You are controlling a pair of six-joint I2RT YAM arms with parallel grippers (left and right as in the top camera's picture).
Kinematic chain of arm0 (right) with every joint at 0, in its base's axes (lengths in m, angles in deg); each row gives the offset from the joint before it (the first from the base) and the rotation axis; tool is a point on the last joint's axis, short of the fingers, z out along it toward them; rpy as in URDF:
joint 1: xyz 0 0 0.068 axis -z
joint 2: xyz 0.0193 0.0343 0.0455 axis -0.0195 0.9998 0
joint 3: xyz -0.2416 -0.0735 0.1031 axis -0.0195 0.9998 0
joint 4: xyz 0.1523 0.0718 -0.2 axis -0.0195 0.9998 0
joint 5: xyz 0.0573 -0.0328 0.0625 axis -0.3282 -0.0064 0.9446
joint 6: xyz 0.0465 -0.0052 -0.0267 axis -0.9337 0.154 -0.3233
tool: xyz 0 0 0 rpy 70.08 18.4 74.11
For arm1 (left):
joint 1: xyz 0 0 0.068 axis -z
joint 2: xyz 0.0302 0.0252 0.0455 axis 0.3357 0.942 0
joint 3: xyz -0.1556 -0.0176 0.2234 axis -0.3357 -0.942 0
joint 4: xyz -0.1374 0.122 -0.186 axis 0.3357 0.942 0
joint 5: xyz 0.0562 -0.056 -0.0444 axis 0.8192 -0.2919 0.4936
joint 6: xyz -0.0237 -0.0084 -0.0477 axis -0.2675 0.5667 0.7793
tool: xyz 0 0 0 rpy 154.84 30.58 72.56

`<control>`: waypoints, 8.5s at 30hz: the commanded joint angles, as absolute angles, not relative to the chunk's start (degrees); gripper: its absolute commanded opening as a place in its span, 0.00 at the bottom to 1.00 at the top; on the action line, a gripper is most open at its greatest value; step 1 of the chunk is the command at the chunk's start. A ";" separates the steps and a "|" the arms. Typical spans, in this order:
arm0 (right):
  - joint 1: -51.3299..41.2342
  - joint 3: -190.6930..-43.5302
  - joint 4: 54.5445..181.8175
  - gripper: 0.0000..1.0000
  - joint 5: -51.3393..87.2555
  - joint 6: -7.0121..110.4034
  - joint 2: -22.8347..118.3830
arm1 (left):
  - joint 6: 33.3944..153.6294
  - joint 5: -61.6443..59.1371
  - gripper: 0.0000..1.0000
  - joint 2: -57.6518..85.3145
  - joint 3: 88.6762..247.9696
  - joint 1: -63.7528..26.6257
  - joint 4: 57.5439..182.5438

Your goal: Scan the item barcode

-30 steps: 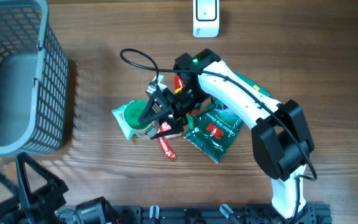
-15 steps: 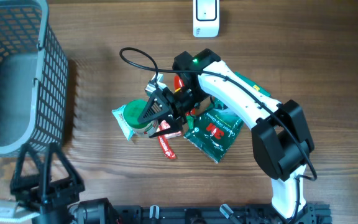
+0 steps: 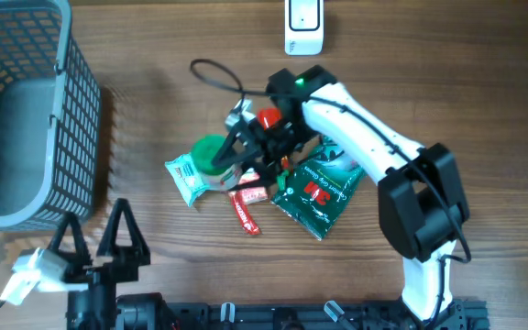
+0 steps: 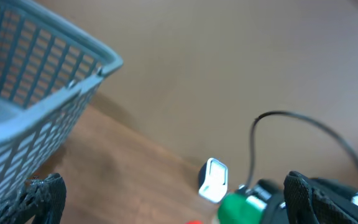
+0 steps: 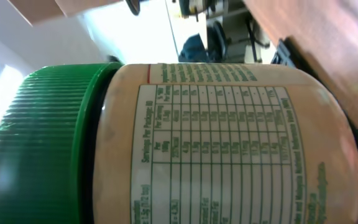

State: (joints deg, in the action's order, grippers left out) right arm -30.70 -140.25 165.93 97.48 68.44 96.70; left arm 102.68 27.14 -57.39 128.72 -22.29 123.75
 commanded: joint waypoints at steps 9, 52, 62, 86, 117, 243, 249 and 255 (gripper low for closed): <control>-26.74 -141.65 166.89 0.79 99.47 68.59 96.00 | 109.08 25.70 1.00 -57.28 111.04 -21.96 117.65; -26.33 -141.65 167.65 0.78 85.09 71.63 96.02 | 108.95 28.80 1.00 -57.28 98.93 -21.96 126.26; -26.17 -141.65 150.43 0.69 56.28 70.21 96.02 | 108.95 28.80 1.00 -57.28 98.93 -21.96 126.26; -20.56 -141.69 102.85 0.80 9.27 62.54 97.25 | 108.95 28.78 1.00 -57.28 98.93 -21.96 126.26; -6.63 -156.57 108.25 0.77 2.78 60.90 102.86 | 108.95 28.78 1.00 -57.28 98.93 -21.96 126.26; -32.36 -145.08 138.54 0.45 15.37 55.13 106.86 | 108.95 28.78 1.00 -57.28 98.93 -21.96 126.26; -25.15 -150.63 147.00 0.45 39.21 61.90 106.51 | 108.95 28.78 1.00 -57.28 98.93 -21.96 126.26; -19.51 -151.18 153.51 0.46 57.27 70.03 106.51 | 108.95 28.78 1.00 -57.28 98.93 -21.96 126.26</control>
State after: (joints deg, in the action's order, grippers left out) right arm -21.80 -149.62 150.85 39.76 62.43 106.38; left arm 108.60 28.01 -57.24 99.52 -22.29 126.20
